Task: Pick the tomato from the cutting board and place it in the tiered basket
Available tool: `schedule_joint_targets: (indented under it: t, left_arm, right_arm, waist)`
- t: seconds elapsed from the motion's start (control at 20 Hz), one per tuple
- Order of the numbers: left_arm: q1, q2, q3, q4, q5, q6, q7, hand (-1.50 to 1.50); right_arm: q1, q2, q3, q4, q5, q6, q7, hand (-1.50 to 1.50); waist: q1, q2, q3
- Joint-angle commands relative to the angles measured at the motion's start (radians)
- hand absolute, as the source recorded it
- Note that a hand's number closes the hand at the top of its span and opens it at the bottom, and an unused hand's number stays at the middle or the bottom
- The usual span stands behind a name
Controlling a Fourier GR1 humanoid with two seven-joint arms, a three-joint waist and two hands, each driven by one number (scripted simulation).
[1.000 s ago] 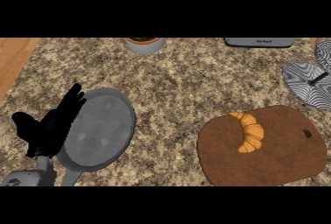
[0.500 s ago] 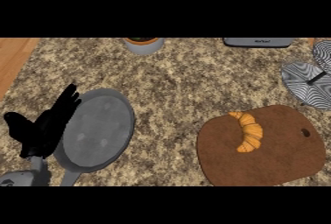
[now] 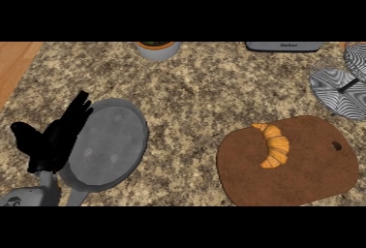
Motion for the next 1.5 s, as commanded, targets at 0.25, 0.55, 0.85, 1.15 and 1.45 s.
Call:
schedule_joint_targets:
  t: [0.25, 0.55, 0.85, 1.15, 1.45]
  left_arm:
    - [-0.021, -0.015, 0.0, 0.05, -0.032, -0.013, -0.035, 0.0]
    - [0.022, -0.011, 0.008, -0.025, -0.007, -0.037, -0.006, 0.0]
    - [-0.009, -0.028, -0.005, -0.028, -0.031, -0.011, 0.019, 0.0]
    - [-0.055, -0.014, 0.038, 0.042, -0.006, -0.04, -0.014, 0.0]
    - [-0.036, -0.014, 0.042, 0.035, -0.006, -0.046, -0.015, 0.0]
  right_arm:
    - [-0.106, 0.08, 0.048, 0.162, 0.114, -0.154, -0.039, 1.5]
    - [-0.13, 0.1, 0.015, 0.257, 0.126, -0.263, -0.087, 1.5]
    - [-0.183, 0.179, -0.051, 0.284, 0.07, -0.369, -0.09, 1.5]
    - [-0.215, 0.128, -0.042, 0.341, 0.102, -0.36, -0.148, -1.5]
    - [-0.248, 0.145, -0.124, 0.376, 0.015, -0.306, -0.13, -1.5]
  waist:
    - [0.012, 0.007, 0.001]
    - [0.016, 0.006, 0.002]
    - [0.016, 0.006, 0.002]
    - [0.018, 0.011, 0.002]
    - [0.019, 0.011, 0.002]
